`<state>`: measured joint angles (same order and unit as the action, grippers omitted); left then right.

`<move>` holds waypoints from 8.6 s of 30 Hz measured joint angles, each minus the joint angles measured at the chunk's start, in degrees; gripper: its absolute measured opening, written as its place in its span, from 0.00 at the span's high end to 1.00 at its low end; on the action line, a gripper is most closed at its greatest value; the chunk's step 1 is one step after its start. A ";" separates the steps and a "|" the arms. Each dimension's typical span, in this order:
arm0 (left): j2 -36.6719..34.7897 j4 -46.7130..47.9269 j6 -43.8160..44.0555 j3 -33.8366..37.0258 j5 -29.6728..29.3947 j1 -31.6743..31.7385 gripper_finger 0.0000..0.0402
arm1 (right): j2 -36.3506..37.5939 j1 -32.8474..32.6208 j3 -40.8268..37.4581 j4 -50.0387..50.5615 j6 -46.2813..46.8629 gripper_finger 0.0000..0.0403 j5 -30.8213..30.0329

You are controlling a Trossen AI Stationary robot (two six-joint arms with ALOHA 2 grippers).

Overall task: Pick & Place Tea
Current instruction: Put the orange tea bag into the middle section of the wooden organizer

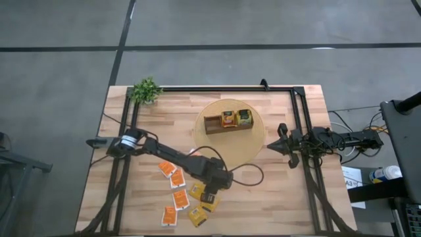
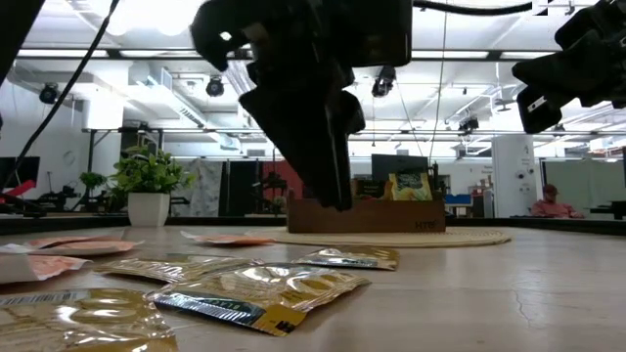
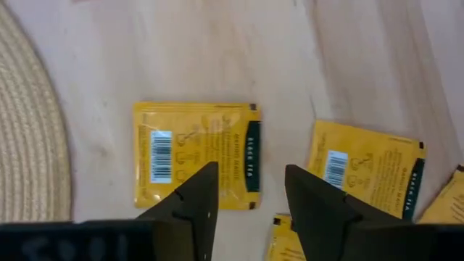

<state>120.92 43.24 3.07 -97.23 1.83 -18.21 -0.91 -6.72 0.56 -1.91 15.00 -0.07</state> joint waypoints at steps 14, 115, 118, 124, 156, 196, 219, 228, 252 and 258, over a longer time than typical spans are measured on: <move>2.12 -3.16 1.83 1.38 -1.91 -1.90 0.62 | 0.00 0.00 -0.02 0.02 -0.01 0.98 0.02; 3.10 -3.07 -10.03 3.17 -4.52 1.74 0.61 | 0.01 0.02 -0.02 0.00 0.00 0.98 0.00; 3.10 -3.23 -10.02 3.37 -4.32 2.05 0.76 | 0.02 0.01 -0.02 0.00 0.00 0.98 0.01; 3.06 -2.53 -10.01 2.82 -4.29 2.38 0.91 | 0.02 0.02 -0.02 0.00 -0.02 0.98 0.00; -2.25 23.38 -12.00 -28.09 35.52 28.67 1.00 | 0.00 0.00 -0.02 0.00 -0.01 0.98 0.00; -1.88 -3.57 -1.69 -6.29 70.79 49.82 1.00 | 0.00 0.02 -0.02 0.00 -0.02 0.98 0.00; 0.53 -9.23 6.47 -5.46 64.50 53.77 1.00 | 0.02 0.02 -0.02 0.00 -0.02 0.98 0.02; 3.63 -10.24 8.34 -5.57 71.55 53.44 1.00 | 0.02 0.00 -0.02 0.00 0.00 0.98 0.01; 8.82 -13.35 11.14 -5.60 70.15 53.60 1.00 | 0.02 0.00 -0.02 0.00 0.00 0.98 0.02; 9.51 -13.48 12.77 -5.60 71.93 53.64 1.00 | 0.02 0.00 -0.02 0.00 -0.01 0.98 0.00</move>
<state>130.43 29.76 15.84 -102.83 73.77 35.43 -0.89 -6.72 0.54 -1.91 14.99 -0.07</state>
